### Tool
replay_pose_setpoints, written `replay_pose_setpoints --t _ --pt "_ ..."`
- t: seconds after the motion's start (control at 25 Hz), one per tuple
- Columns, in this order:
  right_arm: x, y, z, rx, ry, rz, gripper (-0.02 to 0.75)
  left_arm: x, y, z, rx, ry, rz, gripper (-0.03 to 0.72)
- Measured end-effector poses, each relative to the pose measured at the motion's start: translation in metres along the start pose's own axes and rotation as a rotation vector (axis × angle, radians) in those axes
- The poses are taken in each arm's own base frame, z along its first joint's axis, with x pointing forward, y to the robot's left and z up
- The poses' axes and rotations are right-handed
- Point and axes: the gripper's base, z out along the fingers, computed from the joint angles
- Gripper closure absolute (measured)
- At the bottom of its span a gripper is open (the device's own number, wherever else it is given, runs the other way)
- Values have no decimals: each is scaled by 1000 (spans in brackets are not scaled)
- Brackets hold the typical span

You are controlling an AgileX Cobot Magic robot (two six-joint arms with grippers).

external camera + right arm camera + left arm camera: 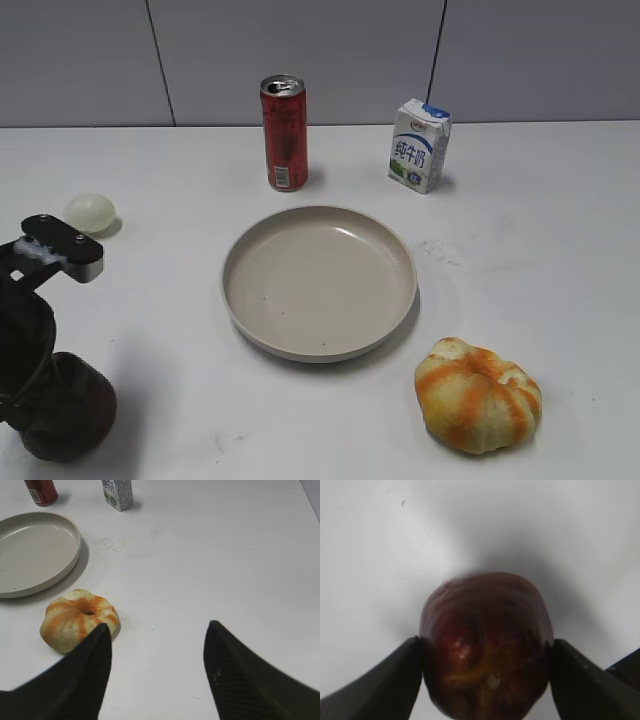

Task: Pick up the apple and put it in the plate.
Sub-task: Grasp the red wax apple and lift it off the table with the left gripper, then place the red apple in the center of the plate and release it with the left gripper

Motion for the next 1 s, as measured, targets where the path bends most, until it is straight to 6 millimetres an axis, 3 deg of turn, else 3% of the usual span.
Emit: replay_pose_setpoints --t 0.24,0.68,0.84,1.0 --pt "0 0 0 0 0 -1 293 -8 1 -9 0 16 23 114" --pt "0 0 0 0 0 -1 293 -95 4 -97 -46 -288 79 115" --pt "0 0 0 0 0 -1 293 -131 -15 -99 -26 -323 158 115" --pt "0 0 0 0 0 -1 293 -169 -48 -73 15 -288 261 115"
